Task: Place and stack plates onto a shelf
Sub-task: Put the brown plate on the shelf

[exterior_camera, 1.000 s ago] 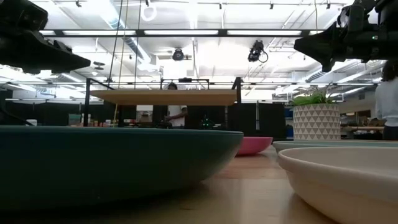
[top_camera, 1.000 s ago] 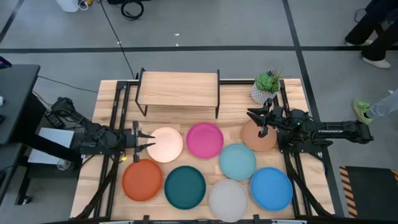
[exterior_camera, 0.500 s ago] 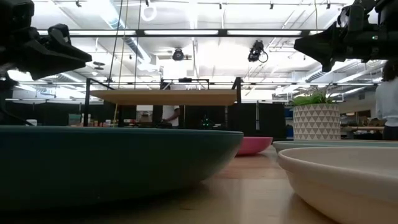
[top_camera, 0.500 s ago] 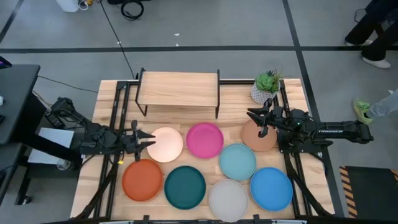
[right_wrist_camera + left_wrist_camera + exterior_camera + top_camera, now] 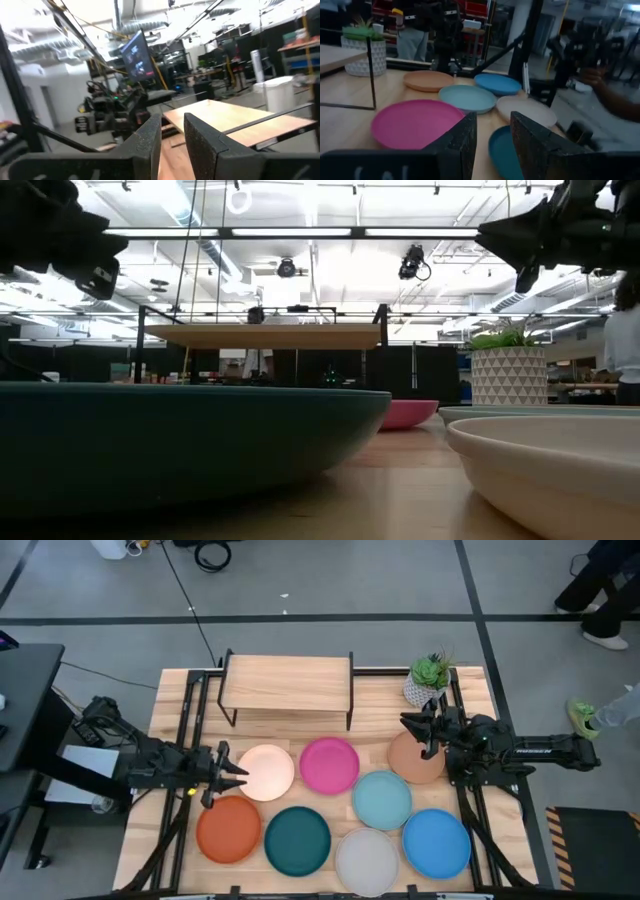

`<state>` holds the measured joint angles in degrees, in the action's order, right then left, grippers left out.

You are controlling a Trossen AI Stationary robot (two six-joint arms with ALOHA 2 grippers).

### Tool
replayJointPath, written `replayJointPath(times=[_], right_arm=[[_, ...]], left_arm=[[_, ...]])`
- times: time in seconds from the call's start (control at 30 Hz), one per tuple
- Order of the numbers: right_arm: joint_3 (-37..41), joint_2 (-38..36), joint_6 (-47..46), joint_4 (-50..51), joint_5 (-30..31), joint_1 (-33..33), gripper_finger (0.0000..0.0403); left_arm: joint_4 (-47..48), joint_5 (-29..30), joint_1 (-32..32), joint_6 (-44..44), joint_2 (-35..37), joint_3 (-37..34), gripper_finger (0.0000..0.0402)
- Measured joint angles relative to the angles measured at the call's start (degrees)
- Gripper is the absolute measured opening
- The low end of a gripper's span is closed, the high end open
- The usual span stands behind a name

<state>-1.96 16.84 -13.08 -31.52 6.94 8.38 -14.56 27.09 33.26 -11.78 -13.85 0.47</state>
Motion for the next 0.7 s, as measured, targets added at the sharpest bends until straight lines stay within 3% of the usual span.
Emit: replayJointPath(times=[0.3, 0.4, 0.53, 0.7], right_arm=[[-0.1, 1.5, -3.2, 0.7, -3.2, 0.0, 0.009], [-3.3, 4.7, -2.9, 4.8, -3.9, -0.2, 0.0084], [-10.2, 11.8, -0.1, 17.1, -0.9, -0.2, 0.0075], [-19.6, 21.9, -0.8, 36.0, -0.3, -0.2, 0.0071]], left_arm=[[-0.5, 3.2, 0.0, -0.4, 0.0, 0.0, 0.0125], [-9.1, 5.9, -1.1, 3.9, 0.0, 0.0, 0.0125], [-12.8, 2.8, -3.1, 12.4, 0.0, 2.5, 0.0125], [-12.3, 6.0, -4.8, 19.3, 0.0, 6.3, 0.0125]])
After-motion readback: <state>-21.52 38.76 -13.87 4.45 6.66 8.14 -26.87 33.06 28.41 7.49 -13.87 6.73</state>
